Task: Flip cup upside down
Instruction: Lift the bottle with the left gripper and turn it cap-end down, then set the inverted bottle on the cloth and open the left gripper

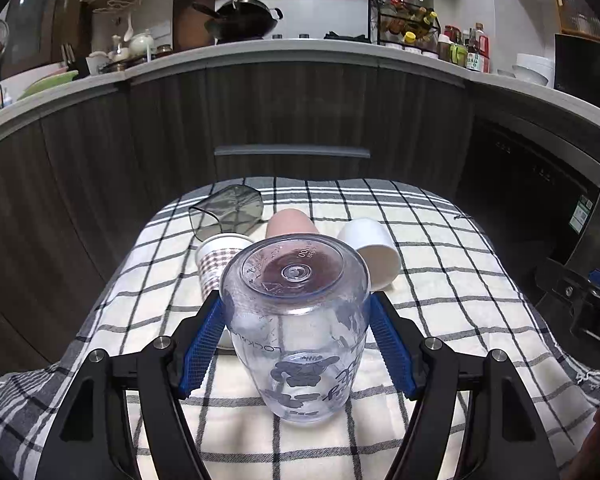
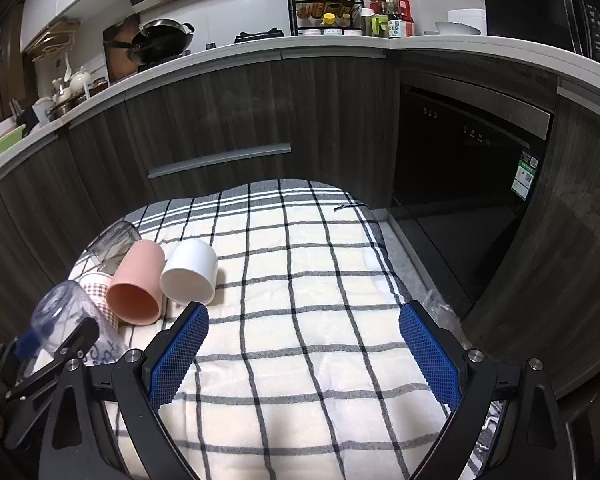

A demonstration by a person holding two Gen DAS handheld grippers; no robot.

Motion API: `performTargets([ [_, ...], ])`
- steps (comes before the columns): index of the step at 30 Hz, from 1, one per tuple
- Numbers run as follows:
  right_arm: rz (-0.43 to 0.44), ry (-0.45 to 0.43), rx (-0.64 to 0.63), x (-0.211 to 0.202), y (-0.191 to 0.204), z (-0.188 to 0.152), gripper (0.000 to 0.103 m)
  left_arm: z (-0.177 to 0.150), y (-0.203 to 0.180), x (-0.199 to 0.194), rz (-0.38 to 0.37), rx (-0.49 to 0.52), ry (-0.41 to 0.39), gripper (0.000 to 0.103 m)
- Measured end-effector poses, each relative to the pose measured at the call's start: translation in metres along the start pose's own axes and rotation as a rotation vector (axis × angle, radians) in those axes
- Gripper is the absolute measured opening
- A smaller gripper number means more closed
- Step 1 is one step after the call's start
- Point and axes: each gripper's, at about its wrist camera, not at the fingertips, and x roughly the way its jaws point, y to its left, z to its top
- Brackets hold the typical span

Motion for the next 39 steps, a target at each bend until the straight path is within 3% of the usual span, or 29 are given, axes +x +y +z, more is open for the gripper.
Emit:
performTargets([
  [8, -0.007, 0.011, -0.028, 0.002, 0.005, -0.003, 0.096, -0.023, -0.007, -0.007, 0.008, 0.040, -0.011, 0.072],
  [16, -0.003, 0.020, -0.022, 0.004, 0.002, -0.003, 0.096, -0.024, -0.011, -0.008, 0.016, 0.062, -0.006, 0.072],
  [22, 0.001, 0.029, -0.013, 0.006, 0.000, -0.003, 0.096, -0.026, -0.014, -0.002, 0.019, 0.075, 0.028, 0.086],
  [27, 0.011, 0.027, -0.014, 0.004, 0.001, -0.003, 0.096, -0.028, -0.010, -0.006, 0.026, 0.061, 0.032, 0.088],
  [39, 0.037, -0.121, -0.019, -0.038, 0.011, -0.005, 0.096, -0.023, -0.001, -0.041, -0.002, 0.064, -0.027, 0.092],
])
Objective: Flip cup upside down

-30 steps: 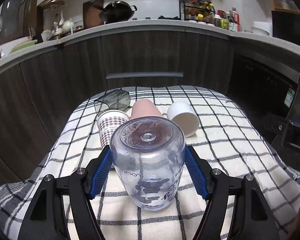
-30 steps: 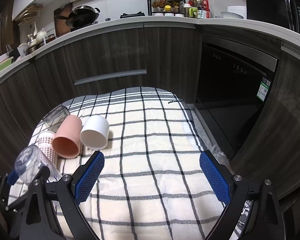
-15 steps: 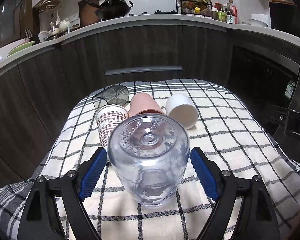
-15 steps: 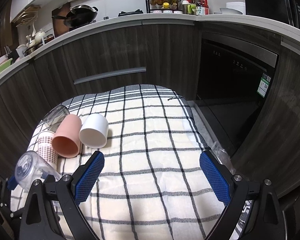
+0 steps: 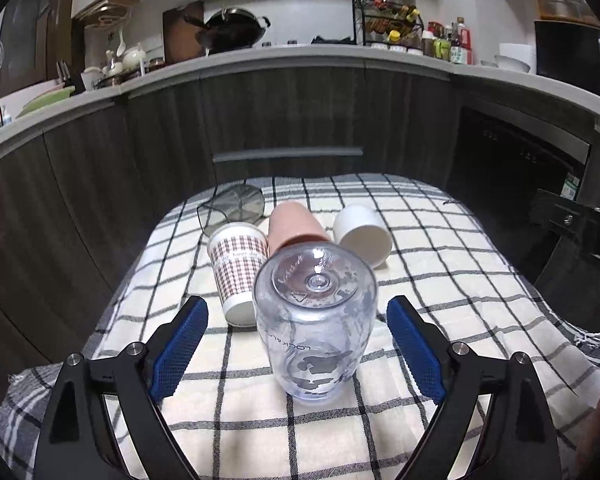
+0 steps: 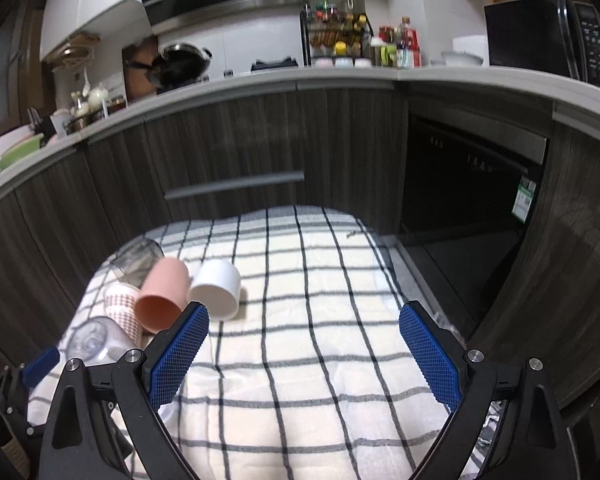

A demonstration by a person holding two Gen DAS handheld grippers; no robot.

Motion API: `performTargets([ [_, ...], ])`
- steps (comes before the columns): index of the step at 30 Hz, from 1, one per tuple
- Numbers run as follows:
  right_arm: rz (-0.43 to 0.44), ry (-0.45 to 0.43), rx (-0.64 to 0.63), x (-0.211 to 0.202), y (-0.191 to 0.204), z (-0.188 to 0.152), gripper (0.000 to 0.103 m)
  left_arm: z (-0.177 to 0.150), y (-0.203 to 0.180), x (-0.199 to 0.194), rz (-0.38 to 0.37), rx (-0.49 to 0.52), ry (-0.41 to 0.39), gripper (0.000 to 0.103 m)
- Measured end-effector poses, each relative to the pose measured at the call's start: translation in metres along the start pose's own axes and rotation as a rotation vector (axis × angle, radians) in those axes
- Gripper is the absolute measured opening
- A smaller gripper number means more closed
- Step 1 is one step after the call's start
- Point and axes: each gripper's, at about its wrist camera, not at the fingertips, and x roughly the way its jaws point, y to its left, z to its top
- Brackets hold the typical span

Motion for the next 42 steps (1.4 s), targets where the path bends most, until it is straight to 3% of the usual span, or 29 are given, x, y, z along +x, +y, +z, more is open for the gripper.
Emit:
performTargets([
  [8, 0.035, -0.022, -0.020, -0.015, 0.015, -0.004, 0.096, 0.004, 0.010, -0.038, 0.026, 0.022, -0.076, 0.100],
  [27, 0.089, -0.116, -0.121, -0.075, 0.068, -0.030, 0.099, -0.016, 0.075, -0.086, 0.095, -0.145, -0.093, 0.100],
  [42, 0.099, -0.099, -0.132, -0.090, 0.078, -0.028, 0.100, -0.024, 0.089, -0.108, 0.121, -0.149, -0.127, 0.100],
])
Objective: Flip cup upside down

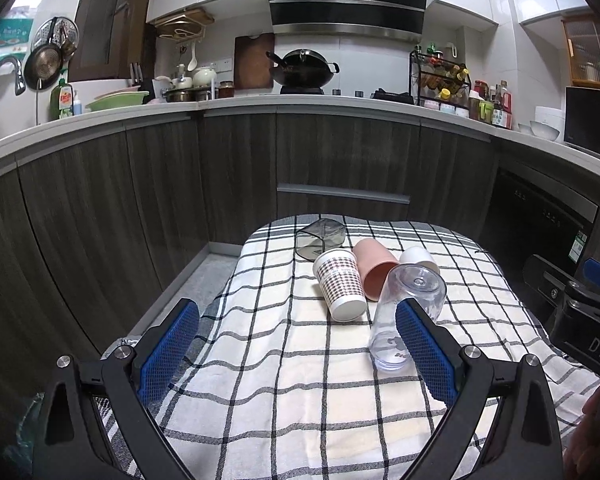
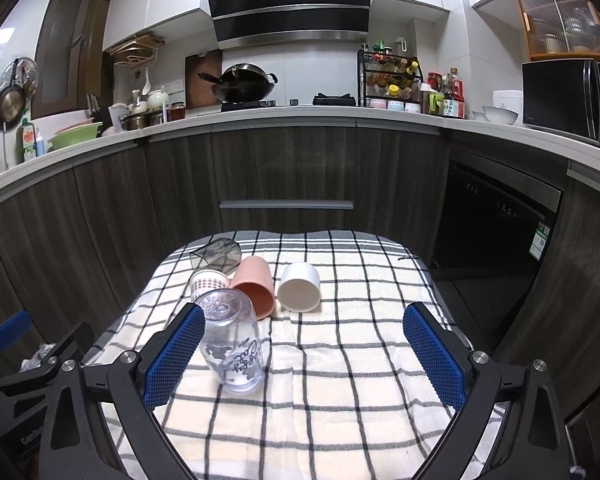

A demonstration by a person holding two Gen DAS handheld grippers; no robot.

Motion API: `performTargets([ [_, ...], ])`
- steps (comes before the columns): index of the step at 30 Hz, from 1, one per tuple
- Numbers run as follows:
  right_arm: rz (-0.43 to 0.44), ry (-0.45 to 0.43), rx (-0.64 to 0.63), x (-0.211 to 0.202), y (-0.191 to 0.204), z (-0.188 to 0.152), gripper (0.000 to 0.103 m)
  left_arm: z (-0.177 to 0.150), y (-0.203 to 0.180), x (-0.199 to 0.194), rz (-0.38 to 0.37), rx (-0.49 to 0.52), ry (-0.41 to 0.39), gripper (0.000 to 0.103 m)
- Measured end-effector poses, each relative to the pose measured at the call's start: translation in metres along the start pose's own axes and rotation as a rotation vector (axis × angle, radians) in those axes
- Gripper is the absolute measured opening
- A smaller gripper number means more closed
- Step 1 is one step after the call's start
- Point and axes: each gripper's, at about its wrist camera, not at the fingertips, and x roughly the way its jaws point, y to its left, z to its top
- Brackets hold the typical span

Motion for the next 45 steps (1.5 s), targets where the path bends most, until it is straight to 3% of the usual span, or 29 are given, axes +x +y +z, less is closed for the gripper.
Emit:
performTargets([
  [45, -0.003, -0.006, -0.008, -0.0043, 0.0035, 0.0015, 0.100, 0.0005, 0.0000, 0.0000, 0.014, -0.002, -0.002, 0.101],
])
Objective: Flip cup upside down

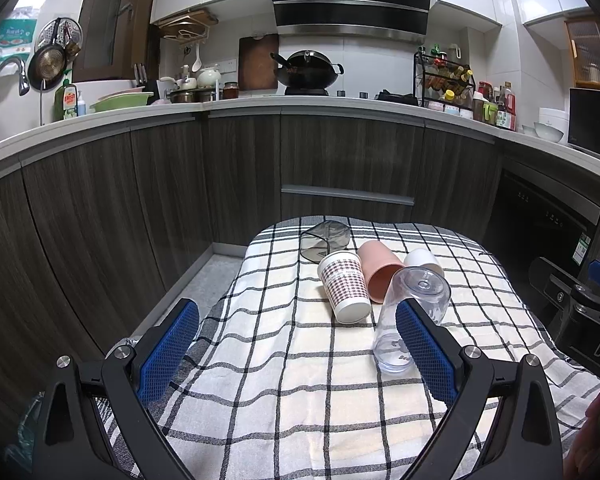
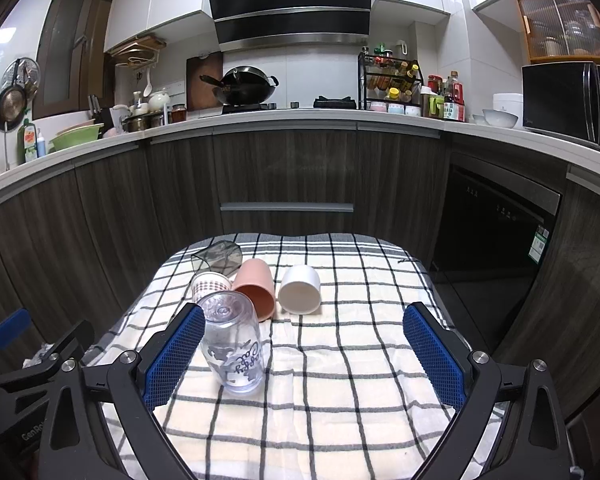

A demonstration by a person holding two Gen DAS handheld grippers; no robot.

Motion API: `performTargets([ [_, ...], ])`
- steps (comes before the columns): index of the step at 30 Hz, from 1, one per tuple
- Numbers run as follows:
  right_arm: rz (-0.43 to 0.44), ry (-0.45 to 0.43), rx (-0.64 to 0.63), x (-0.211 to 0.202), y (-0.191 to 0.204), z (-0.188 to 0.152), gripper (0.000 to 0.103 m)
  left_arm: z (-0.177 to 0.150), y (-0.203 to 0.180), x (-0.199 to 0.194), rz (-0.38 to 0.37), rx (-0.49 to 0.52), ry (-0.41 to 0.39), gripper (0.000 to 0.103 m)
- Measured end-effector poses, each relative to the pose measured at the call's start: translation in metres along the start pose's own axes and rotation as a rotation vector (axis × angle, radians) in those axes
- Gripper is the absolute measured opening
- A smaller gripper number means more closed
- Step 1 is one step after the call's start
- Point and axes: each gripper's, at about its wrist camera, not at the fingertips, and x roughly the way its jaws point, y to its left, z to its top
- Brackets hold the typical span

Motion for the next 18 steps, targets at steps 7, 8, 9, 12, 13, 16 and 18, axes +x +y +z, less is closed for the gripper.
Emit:
performTargets([
  [7, 0.000, 0.000, 0.001, 0.0001, -0.0002, -0.0001, 0.100, 0.0006, 0.0002, 0.0003, 0.012, -0.002, 0.002, 0.101],
  [8, 0.000, 0.000, 0.000, -0.0001, 0.0002, -0.0001, 0.100, 0.0006, -0.0002, 0.0002, 0.017, 0.000, 0.002, 0.101],
  [9, -0.003, -0.001, -0.001, -0.0005, 0.0001, 0.0000, 0.100, 0.0007, -0.0007, -0.0001, 0.021, 0.002, 0.001, 0.101],
  [12, -0.001, 0.001, 0.000, -0.0001, -0.0001, -0.0001, 0.100, 0.0013, -0.0019, 0.0003, 0.023, 0.005, 0.001, 0.101],
  [13, -0.001, 0.001, 0.000, 0.0000, 0.0001, 0.0000, 0.100, 0.0010, -0.0019, 0.0006, 0.023, 0.005, 0.000, 0.101],
  [16, 0.000, 0.001, 0.001, 0.0001, 0.0000, -0.0001, 0.100, 0.0009, -0.0021, 0.0005, 0.021, 0.005, 0.000, 0.101],
  [18, -0.001, 0.001, 0.000, -0.0001, -0.0001, -0.0001, 0.100, 0.0009, -0.0031, 0.0000, 0.020, 0.009, -0.002, 0.101],
])
